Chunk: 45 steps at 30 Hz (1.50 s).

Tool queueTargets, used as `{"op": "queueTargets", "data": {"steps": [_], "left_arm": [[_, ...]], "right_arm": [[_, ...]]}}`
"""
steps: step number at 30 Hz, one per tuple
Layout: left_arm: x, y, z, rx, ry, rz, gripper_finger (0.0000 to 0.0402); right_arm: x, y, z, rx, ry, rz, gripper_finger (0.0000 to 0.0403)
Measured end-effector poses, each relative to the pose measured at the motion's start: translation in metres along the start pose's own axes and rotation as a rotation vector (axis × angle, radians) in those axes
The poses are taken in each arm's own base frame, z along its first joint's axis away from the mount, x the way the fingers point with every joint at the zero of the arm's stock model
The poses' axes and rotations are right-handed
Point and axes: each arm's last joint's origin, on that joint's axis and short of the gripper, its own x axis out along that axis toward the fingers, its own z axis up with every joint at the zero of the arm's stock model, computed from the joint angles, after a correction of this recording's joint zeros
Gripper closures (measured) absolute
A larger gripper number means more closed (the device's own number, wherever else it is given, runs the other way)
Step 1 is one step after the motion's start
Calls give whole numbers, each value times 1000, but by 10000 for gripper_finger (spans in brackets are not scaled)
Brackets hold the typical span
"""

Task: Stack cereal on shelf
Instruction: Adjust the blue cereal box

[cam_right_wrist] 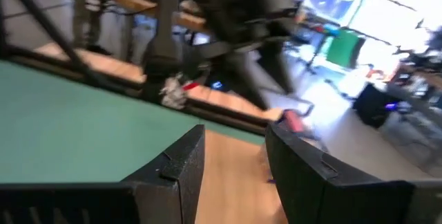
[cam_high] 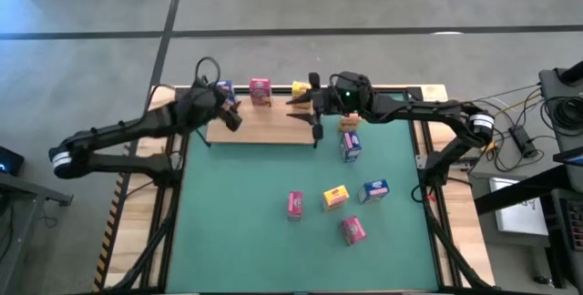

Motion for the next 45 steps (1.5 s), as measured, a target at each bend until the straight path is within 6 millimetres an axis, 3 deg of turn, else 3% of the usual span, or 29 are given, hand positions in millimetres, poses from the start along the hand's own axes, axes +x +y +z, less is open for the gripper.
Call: {"op": "queueTargets", "data": {"steps": [5, 12, 23, 37, 45], "left_arm": [[19, 12, 9, 79, 159, 7, 147], [29, 11, 18, 149, 284, 0, 147], [55, 9, -12, 186, 610, -27, 147], [89, -1, -38, 278, 810, 34, 149], [98, 2, -45, 291, 860, 31, 193]], "right_arm": [[-3, 6, -9, -1, 6, 20, 260], [-16, 8, -14, 23, 28, 12, 268], [-36, 16, -13, 48, 22, 6, 266], [-43, 19, -10, 54, 15, 3, 266], [-43, 19, -11, 54, 17, 4, 266]]}}
